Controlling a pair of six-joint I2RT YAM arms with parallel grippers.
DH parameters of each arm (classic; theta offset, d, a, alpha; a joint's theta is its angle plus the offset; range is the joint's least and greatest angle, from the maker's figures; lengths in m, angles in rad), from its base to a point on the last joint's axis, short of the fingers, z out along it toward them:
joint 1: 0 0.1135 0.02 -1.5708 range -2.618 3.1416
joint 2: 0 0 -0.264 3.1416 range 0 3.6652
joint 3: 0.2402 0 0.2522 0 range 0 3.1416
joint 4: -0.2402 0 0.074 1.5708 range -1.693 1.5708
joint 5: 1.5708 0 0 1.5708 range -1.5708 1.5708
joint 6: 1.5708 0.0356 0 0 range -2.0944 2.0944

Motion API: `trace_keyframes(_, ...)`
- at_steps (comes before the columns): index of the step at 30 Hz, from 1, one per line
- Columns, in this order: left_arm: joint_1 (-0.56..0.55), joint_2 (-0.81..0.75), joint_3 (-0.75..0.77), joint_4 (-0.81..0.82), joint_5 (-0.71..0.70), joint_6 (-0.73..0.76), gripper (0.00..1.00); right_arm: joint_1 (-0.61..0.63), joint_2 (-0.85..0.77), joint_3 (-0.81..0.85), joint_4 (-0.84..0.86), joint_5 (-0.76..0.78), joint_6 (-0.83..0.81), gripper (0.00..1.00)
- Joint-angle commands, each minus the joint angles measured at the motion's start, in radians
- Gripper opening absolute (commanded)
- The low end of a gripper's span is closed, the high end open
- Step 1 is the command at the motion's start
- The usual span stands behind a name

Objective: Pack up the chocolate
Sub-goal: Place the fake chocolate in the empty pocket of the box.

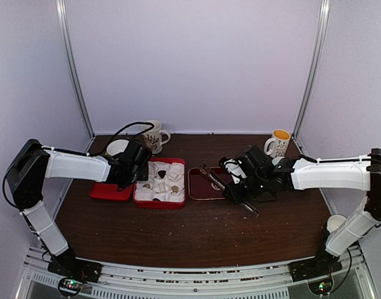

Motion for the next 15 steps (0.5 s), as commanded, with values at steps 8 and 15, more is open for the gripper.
trace_keyframes(8, 0.009, -0.01, 0.029, 0.103, 0.038, -0.006, 0.0, 0.042, -0.049, 0.014, -0.019, -0.344, -0.133, 0.26)
trace_keyframes(15, 0.009, -0.009, 0.027, 0.106, 0.043, -0.004, 0.0, 0.083, 0.008, 0.055, -0.049, -0.363, -0.157, 0.26)
